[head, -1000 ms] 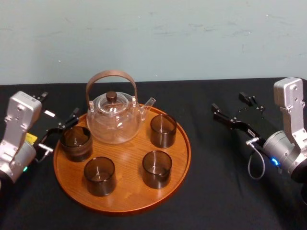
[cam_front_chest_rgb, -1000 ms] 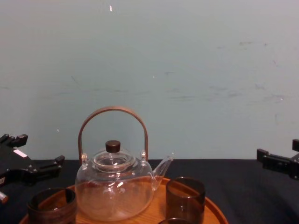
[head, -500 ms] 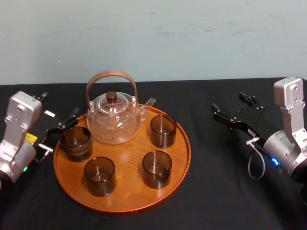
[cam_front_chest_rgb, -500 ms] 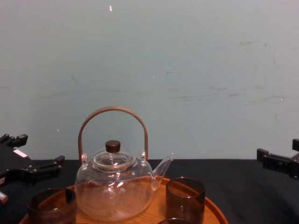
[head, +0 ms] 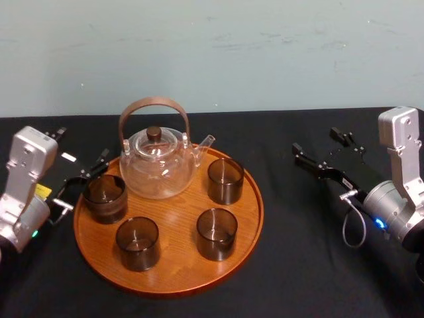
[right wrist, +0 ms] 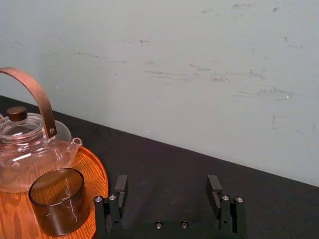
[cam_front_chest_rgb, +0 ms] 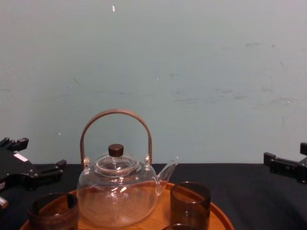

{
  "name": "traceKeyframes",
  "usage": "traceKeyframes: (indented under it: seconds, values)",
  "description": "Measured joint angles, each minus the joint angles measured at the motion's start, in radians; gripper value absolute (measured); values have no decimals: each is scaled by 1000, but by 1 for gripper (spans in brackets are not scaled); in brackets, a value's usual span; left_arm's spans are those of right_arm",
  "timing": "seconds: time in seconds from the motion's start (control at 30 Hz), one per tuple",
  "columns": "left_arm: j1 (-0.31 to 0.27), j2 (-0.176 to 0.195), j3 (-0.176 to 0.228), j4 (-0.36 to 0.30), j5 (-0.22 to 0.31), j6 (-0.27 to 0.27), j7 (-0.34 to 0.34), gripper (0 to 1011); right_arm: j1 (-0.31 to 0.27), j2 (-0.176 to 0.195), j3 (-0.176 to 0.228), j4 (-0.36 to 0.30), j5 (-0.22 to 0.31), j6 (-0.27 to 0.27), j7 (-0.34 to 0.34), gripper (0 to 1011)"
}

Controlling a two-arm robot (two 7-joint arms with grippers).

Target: Pick up the glass from the table and place it on the tray.

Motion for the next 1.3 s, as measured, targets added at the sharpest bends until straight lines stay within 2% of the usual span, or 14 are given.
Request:
traceKeyframes:
  seconds: [1.3]
  values:
    - [0,0,0,0,0,0,0,1001,0,0,0,0,0,0,0,1002]
